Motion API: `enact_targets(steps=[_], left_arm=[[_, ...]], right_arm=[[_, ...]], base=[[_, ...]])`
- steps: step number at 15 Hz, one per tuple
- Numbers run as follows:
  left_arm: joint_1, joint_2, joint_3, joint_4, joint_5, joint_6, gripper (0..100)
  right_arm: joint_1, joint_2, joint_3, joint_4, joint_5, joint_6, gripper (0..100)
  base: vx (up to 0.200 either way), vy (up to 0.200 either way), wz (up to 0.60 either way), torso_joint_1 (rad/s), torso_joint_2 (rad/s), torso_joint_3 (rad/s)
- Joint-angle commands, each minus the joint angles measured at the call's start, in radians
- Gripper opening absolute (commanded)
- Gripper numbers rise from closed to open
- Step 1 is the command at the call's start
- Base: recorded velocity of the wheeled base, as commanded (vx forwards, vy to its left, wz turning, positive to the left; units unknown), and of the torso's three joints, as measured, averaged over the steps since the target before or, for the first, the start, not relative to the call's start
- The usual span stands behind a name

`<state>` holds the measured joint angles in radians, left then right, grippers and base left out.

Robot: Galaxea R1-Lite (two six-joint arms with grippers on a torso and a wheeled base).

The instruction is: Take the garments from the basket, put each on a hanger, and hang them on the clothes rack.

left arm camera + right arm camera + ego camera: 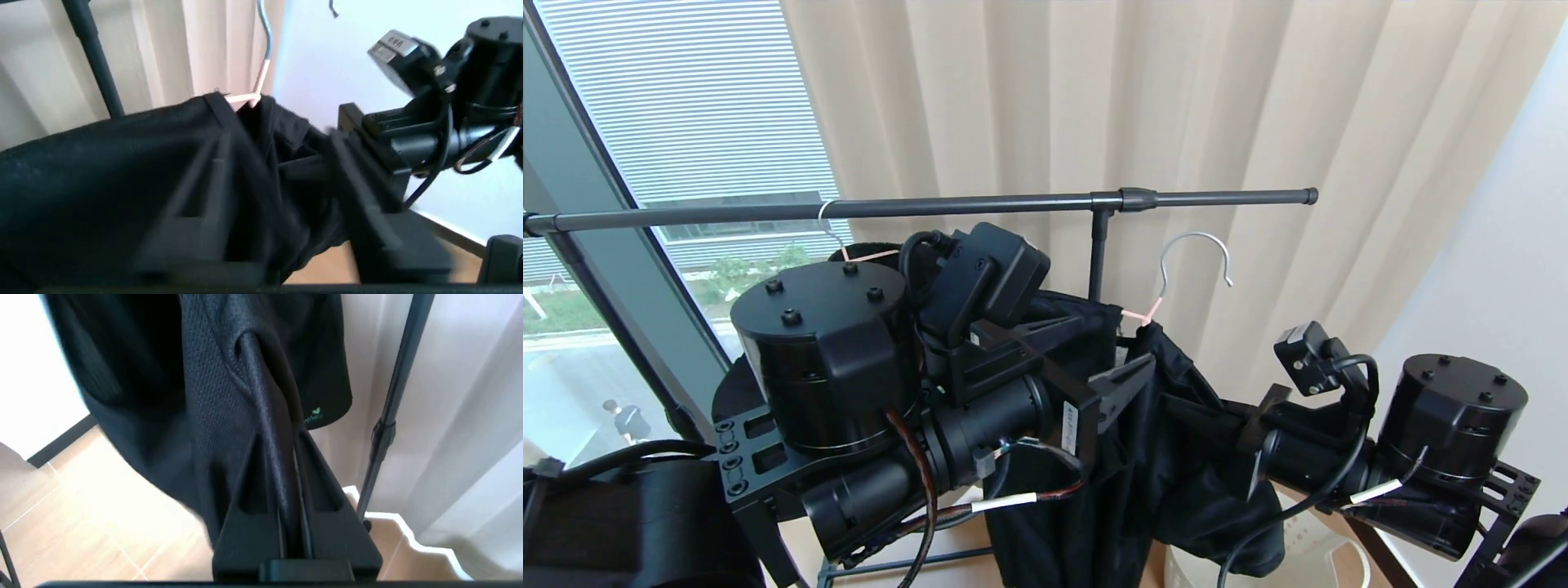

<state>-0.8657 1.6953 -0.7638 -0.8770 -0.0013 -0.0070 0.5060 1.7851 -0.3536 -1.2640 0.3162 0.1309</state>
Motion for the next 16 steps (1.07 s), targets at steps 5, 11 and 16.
enact_targets(steps=[5,11,16], left_arm=[[0.048,-0.054,0.054,-0.02,0.0,0.039,100],[0.312,-0.166,0.113,-0.003,-0.082,0.079,100],[0.447,-0.23,0.138,0.122,-0.347,0.062,100]], right_arm=[[-0.095,-0.036,-0.001,0.0,0.058,-0.014,0],[-0.336,-0.044,0.065,0.006,0.325,-0.244,0],[-0.448,-0.119,0.084,0.009,0.537,-0.246,0]], base=[[0.0,0.0,0.0,0.0,0.0,0.0],[0.0,0.0,0.0,0.0,0.0,0.0],[0.0,0.0,0.0,0.0,0.0,0.0]])
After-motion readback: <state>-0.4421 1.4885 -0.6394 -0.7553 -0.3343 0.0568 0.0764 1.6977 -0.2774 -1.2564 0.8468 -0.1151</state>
